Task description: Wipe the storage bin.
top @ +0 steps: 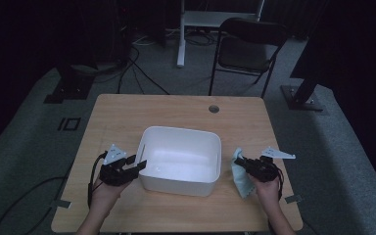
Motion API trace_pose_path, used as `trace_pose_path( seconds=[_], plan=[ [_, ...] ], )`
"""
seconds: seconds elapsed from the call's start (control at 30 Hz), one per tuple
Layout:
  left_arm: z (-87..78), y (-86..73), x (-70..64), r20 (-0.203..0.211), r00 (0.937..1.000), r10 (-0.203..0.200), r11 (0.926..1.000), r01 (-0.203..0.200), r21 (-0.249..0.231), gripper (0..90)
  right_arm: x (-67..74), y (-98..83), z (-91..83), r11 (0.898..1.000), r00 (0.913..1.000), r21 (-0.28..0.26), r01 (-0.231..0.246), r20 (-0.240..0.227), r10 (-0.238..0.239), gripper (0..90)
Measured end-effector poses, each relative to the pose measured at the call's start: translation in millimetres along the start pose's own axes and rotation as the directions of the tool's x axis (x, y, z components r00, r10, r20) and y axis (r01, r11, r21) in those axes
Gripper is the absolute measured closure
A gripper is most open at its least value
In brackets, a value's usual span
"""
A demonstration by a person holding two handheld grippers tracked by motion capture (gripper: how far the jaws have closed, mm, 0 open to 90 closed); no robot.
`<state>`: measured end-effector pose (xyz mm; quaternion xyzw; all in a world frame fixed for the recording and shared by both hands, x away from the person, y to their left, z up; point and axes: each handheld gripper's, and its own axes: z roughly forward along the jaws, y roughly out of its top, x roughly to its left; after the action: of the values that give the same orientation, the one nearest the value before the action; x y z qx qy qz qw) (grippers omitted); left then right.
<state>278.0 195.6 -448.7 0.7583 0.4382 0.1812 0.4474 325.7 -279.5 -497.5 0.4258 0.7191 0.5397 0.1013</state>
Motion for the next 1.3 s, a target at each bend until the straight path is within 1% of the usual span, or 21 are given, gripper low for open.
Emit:
trace_pose_path(
  seconds=[0.13,0.27,0.37,0.43,0.5,0.53,0.57,0.6,0.7,0.73,0.8,0.87,0.9,0.97,1.0,1.07,1.1,1.17,1.2,1.27,1.3],
  plan=[
    [-4.6,-7.4,-4.2,0.01,0.9999,-0.011,0.9996,0.011,-0.028,53.3,0.3,0.1,0.2,1.0,1.0,0.0,0.0,-0.001,0.0,82.7],
    [-6.4,-9.5,-5.5,0.013,0.9999,-0.011,0.9993,0.011,-0.034,51.1,0.2,0.2,0.4,1.0,1.0,0.001,-0.001,-0.001,0.001,82.7],
    [-8.0,-12.3,-6.2,0.013,0.9999,0.01,0.9985,-0.009,-0.053,49.0,0.4,0.1,0.5,1.0,1.0,0.001,-0.001,-0.002,0.001,82.7],
    [-8.1,-12.2,-5.4,0.016,0.9998,0.008,0.9987,-0.007,-0.05,48.0,0.4,0.3,0.1,1.0,1.0,0.0,-0.003,-0.003,0.003,82.7],
    [-8.3,-12.5,-5.3,0.016,0.9997,0.016,0.9984,-0.015,-0.055,46.7,0.5,0.4,-0.4,1.0,1.0,-0.001,-0.002,-0.003,0.002,82.7],
    [-8.4,-12.6,-4.8,0.025,0.9996,0.015,0.9983,-0.014,-0.056,46.7,0.2,0.4,-0.5,1.0,1.0,-0.001,-0.002,-0.004,0.002,82.7],
    [-8.4,-12.6,-4.8,0.025,0.9996,0.015,0.9983,-0.014,-0.056,46.7,0.0,0.3,-0.6,1.0,1.0,-0.001,-0.002,-0.004,0.002,82.7],
    [-9.2,-12.5,-3.2,0.041,0.9991,0.014,0.9979,-0.012,-0.064,46.5,-0.2,0.2,-0.6,1.0,1.0,0.0,-0.003,-0.005,0.003,82.7],
    [-12.9,-8.9,0.7,0.044,0.9989,0.013,0.9972,-0.01,-0.074,45.1,-0.8,0.1,-0.6,1.0,1.0,0.002,-0.002,-0.005,0.002,82.7],
    [-15.0,-7.1,1.9,0.037,0.9992,0.019,0.9967,-0.016,-0.08,45.1,-1.1,0.1,-0.6,1.0,1.0,0.002,-0.002,-0.005,0.002,82.7],
    [-19.3,-2.9,4.4,0.042,0.9989,0.023,0.9954,-0.019,-0.094,44.7,-1.3,-0.1,-0.7,1.0,1.0,0.002,0.0,-0.005,0.0,82.7],
    [-19.3,-2.9,4.4,0.042,0.9989,0.023,0.9954,-0.019,-0.094,44.6,-1.4,-0.3,-0.8,1.0,1.0,0.002,0.001,-0.006,-0.001,82.8],
    [-23.8,5.5,8.5,0.038,0.9983,0.045,0.993,-0.041,-0.111,44.5,-1.6,-0.5,-0.8,1.0,1.0,0.004,0.001,-0.004,-0.001,82.8],
    [-23.0,10.7,12.3,0.044,0.9974,0.058,0.9912,-0.052,-0.121,44.5,-1.6,-0.3,-0.4,1.0,1.0,0.004,0.001,-0.005,-0.001,82.8],
    [-21.2,13.4,15.2,0.05,0.9969,0.061,0.9913,-0.054,-0.12,44.5,-1.3,-0.3,-0.3,1.0,1.0,0.002,0.002,-0.005,-0.002,82.7],
    [-16.4,18.1,22.5,0.065,0.9965,0.053,0.9907,-0.044,-0.129,44.5,-0.3,-0.3,0.5,1.0,1.0,0.006,0.003,-0.007,-0.003,82.7],
    [-13.0,20.6,26.9,0.069,0.9962,0.052,0.9912,-0.043,-0.125,44.5,0.2,-0.5,0.9,1.0,1.0,0.007,0.004,-0.008,-0.004,82.7],
    [-6.0,25.0,36.2,0.082,0.9949,0.058,0.9909,-0.047,-0.126,44.5,1.2,-0.7,1.5,1.0,0.9999,0.009,0.008,-0.009,-0.008,82.7],
    [-2.8,27.4,40.5,0.08,0.9953,0.054,0.9907,-0.043,-0.129,44.4,1.4,-0.7,1.6,1.0,0.9999,0.01,0.009,-0.011,-0.008,82.8],
    [-2.8,27.4,40.5,0.08,0.9953,0.054,0.9907,-0.043,-0.129,44.4,1.6,-0.5,1.5,1.0,0.9999,0.01,0.009,-0.01,-0.009,82.8],
    [5.3,33.5,49.0,0.086,0.9941,0.067,0.9905,-0.056,-0.126,44.4,1.6,-0.5,1.5,1.0,0.9999,0.01,0.009,-0.01,-0.009,82.8]
  ],
)
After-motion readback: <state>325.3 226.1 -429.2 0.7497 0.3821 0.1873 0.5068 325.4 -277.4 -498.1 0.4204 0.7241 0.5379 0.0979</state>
